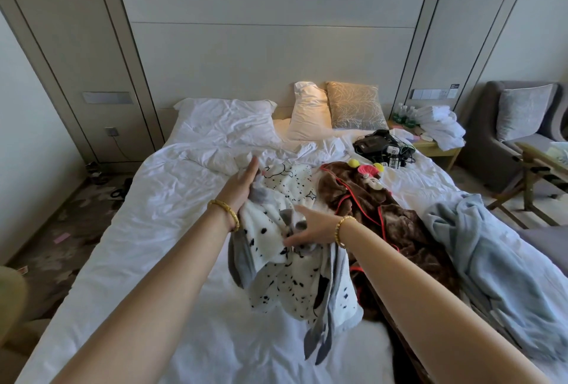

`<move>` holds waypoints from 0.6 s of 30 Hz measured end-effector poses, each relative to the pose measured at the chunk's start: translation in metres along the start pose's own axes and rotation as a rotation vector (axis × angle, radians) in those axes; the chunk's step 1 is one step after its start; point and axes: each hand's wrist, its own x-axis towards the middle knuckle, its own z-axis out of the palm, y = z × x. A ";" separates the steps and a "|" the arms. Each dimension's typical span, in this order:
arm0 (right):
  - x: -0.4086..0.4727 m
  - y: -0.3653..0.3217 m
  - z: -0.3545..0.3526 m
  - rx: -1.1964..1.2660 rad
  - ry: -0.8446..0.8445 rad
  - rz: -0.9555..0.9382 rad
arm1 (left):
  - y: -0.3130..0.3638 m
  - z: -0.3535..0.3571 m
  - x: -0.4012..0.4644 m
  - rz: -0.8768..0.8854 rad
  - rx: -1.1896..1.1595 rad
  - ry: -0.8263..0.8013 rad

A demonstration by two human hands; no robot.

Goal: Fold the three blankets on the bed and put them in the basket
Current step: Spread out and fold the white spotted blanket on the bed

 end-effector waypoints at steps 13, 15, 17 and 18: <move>-0.004 -0.033 -0.010 0.027 0.358 -0.184 | -0.007 -0.015 -0.020 -0.045 0.688 -0.463; -0.008 -0.044 -0.014 0.051 0.384 -0.266 | -0.010 -0.006 -0.018 -0.083 0.989 -0.550; -0.010 -0.050 -0.015 0.098 0.370 -0.308 | -0.007 0.004 -0.016 -0.048 1.219 -0.532; -0.011 -0.048 -0.015 0.137 0.355 -0.313 | -0.008 0.006 -0.014 -0.038 1.240 -0.470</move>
